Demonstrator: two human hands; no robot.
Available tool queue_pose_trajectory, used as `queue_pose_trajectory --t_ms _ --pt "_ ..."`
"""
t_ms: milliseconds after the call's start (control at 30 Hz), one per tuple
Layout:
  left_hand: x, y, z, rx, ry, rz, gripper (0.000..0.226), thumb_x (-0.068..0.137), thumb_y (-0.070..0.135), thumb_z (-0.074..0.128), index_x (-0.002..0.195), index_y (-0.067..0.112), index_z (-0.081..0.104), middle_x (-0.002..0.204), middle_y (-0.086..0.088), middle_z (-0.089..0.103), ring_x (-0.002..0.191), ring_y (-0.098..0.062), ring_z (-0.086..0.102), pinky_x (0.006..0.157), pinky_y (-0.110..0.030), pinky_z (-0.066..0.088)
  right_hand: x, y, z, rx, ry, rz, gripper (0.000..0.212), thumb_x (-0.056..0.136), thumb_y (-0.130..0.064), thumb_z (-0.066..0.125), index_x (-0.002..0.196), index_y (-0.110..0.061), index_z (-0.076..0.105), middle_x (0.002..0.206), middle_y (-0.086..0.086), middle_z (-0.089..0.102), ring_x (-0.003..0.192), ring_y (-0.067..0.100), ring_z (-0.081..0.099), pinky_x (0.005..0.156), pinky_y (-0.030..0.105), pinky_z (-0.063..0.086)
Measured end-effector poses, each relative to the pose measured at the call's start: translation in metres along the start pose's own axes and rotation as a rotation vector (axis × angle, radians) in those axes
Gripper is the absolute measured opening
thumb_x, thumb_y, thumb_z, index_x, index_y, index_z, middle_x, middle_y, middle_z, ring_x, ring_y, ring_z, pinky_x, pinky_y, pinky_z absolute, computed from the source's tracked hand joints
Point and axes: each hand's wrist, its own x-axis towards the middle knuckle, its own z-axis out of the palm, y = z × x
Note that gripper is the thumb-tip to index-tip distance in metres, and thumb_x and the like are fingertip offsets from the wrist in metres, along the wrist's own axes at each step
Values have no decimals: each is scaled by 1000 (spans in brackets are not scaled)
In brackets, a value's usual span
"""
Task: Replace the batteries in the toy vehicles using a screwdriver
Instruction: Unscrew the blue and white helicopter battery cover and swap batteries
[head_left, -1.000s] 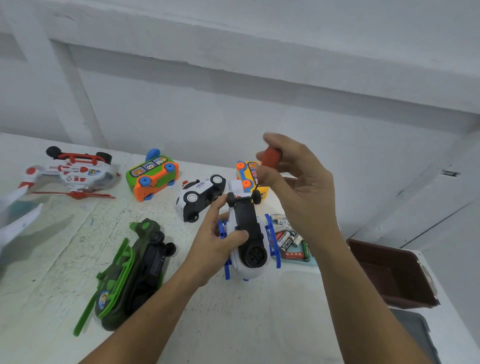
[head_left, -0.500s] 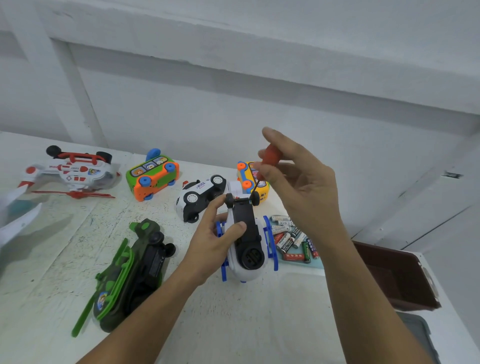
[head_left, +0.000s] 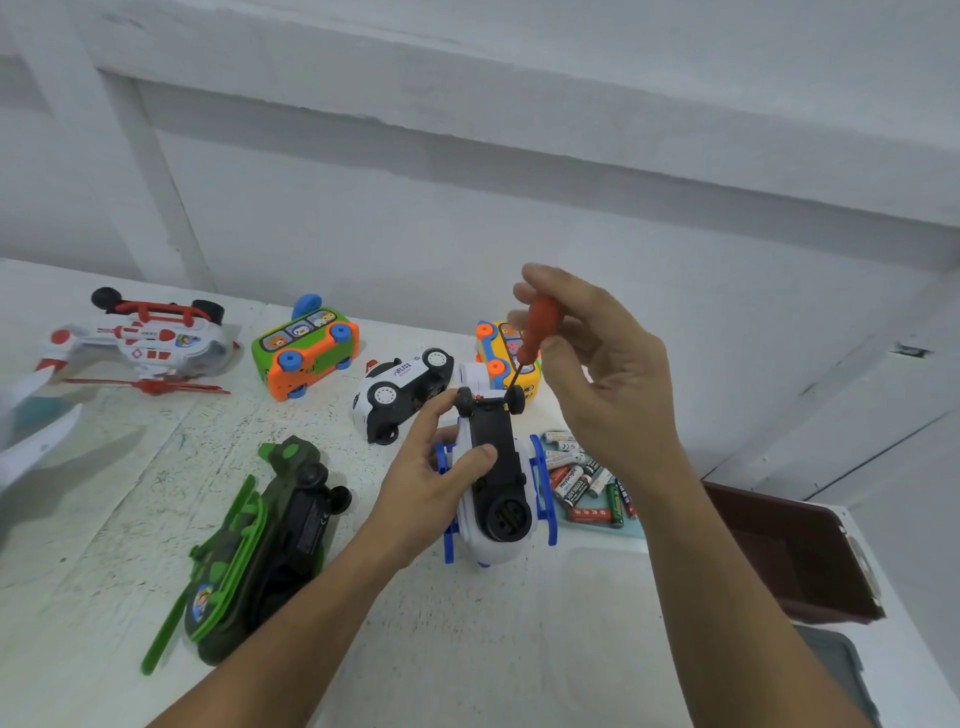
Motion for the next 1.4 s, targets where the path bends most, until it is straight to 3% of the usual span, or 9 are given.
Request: queue_pose_trajectory --t_ms 100,233,367,500,800,1000,1133,1267,1400 --pt "1 2 0 8 -4 2 49 93 24 62 126 51 39 110 13 54 80 2 61 52 -5 47 0 1 2 -28 38 -4 40 85 -4 71 116 -28 64 109 3 58 96 14 64 82 26 55" --pt "2 2 -1 22 -12 -11 50 93 22 62 131 45 39 102 19 51 70 14 61 50 -2 44 2 1 2 5 58 24 50 88 2 66 124 -31 60 102 2 63 90 14 69 85 27 55" --pt "3 0 -2 30 -14 -10 52 92 26 63 132 48 39 113 12 55 86 -2 63 55 -8 50 1 0 0 9 9 13 50 89 10 50 124 -25 57 114 0 65 101 20 68 86 30 56" --pt "3 0 -1 23 -6 -13 52 92 27 64 130 52 38 114 11 55 88 -3 62 55 -7 49 2 3 0 -73 -7 47 44 86 -5 71 118 -34 61 105 2 56 95 15 61 75 20 53" --pt "2 3 1 36 -14 -26 48 92 27 63 113 61 36 114 11 56 89 -6 63 57 -11 51 0 5 -2 5 -33 65 58 93 11 40 127 -34 54 108 -1 67 100 23 68 86 37 57" --pt "2 2 -2 18 -1 -26 50 91 27 65 123 57 41 120 5 59 91 -11 69 64 -20 57 1 3 -4 19 -70 133 58 89 0 65 116 -51 54 100 -8 63 102 22 66 80 37 58" --pt "1 2 -1 57 -13 -21 49 91 28 64 125 55 40 123 4 59 96 -10 66 62 -12 53 3 7 -6 -9 -103 172 65 95 -2 58 129 -55 41 103 -3 68 96 19 70 84 42 58" --pt "1 1 -1 42 -11 -20 53 91 26 65 134 48 42 123 -1 62 97 -17 70 80 -34 60 0 11 -9 15 -125 274 88 87 5 65 131 -58 22 99 6 70 77 22 73 79 28 58" --pt "1 1 -3 31 -3 -13 53 91 25 65 133 47 43 123 -2 63 99 -20 70 85 -44 59 -2 18 -9 168 15 360 94 80 16 66 134 -46 21 81 13 67 70 33 72 79 40 60"
